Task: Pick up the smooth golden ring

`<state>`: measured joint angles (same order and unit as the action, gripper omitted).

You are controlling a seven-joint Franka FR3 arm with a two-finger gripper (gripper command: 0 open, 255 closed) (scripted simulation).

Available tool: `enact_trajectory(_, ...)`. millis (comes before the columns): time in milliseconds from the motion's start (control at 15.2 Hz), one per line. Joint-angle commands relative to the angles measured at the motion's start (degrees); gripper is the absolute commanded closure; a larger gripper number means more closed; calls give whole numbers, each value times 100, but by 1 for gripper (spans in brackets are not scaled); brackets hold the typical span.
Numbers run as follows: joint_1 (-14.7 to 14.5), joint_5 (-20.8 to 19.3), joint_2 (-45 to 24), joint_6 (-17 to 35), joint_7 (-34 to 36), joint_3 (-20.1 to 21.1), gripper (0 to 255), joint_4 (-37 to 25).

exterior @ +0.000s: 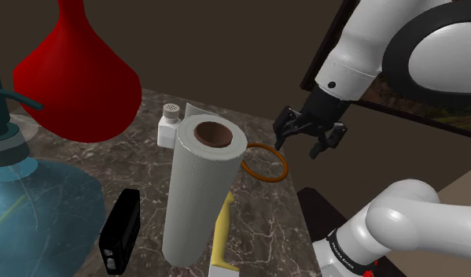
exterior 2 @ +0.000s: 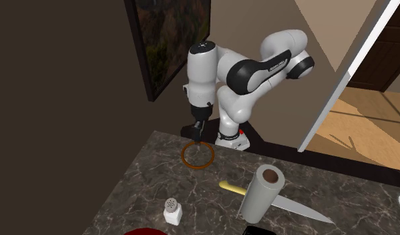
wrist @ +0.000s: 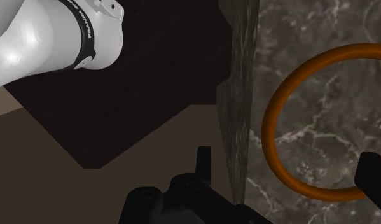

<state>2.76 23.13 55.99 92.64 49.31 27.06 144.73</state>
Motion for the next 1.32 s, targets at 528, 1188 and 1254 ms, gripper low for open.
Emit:
enact_trajectory(528, -70, 321, 41, 586, 114, 323, 0, 604)
enact_trajectory(1188, -70, 322, 40, 587, 113, 323, 255, 604)
enact_trajectory(1254, -59, 290, 37, 517, 121, 290, 255, 531)
